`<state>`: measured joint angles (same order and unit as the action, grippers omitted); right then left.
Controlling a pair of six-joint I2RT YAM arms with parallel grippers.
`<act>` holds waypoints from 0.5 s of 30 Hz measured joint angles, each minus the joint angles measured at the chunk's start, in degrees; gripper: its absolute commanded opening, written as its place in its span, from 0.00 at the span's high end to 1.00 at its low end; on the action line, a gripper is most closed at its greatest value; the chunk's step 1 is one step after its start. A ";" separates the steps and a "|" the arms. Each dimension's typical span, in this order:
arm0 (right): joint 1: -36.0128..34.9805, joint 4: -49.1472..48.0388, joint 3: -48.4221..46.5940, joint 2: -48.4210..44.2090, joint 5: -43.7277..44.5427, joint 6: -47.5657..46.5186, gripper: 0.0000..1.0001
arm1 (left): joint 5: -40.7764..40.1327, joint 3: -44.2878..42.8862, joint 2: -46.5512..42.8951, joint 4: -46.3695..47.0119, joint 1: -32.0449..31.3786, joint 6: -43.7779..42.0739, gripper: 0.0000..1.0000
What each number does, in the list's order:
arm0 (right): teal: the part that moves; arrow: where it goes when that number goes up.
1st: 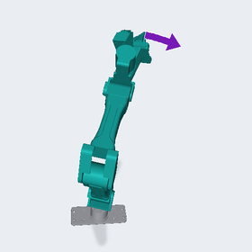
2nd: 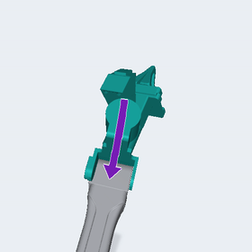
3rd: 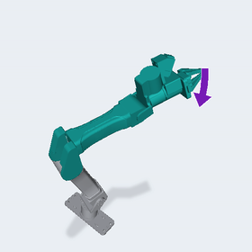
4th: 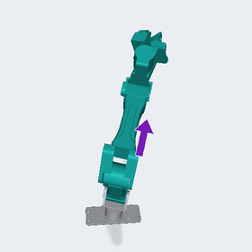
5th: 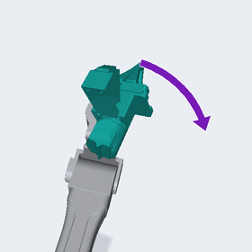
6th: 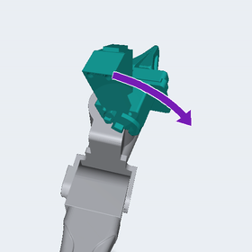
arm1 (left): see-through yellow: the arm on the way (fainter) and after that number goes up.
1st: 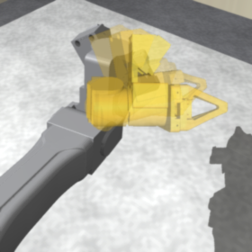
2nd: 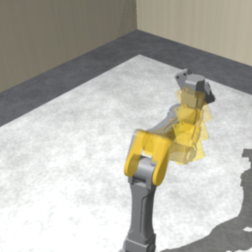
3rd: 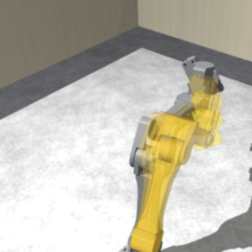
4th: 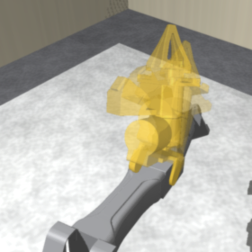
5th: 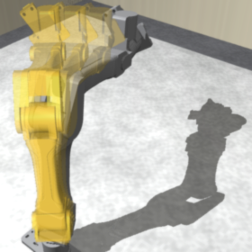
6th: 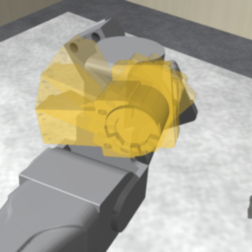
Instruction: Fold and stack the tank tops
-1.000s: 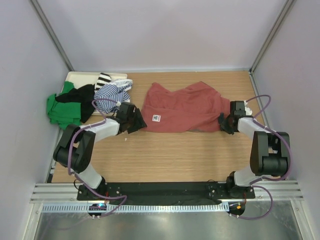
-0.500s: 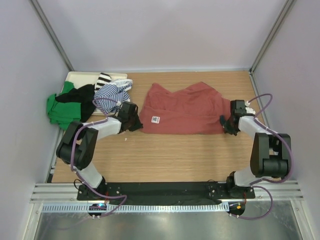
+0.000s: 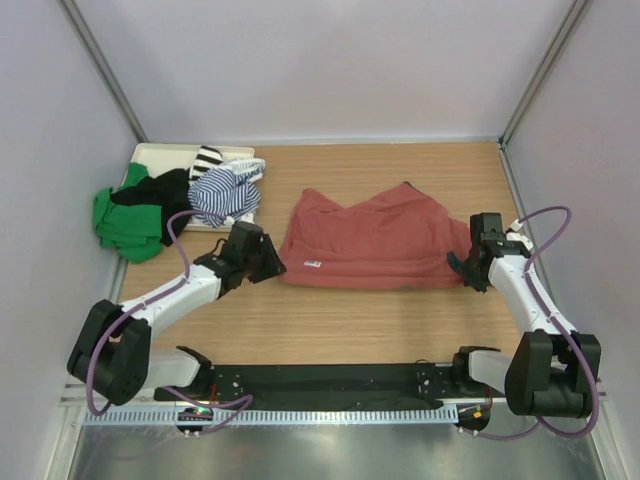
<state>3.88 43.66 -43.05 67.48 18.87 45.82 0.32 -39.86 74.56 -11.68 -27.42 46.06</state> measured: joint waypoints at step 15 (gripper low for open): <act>0.11 -5.40 -11.80 3.72 -0.50 -8.37 0.40 | -10.58 -7.82 -2.16 -12.15 -2.97 -2.45 0.19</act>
<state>3.99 38.26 -54.85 71.20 18.37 37.45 -10.26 -47.68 72.40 -23.83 -30.39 43.62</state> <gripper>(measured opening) 0.581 0.805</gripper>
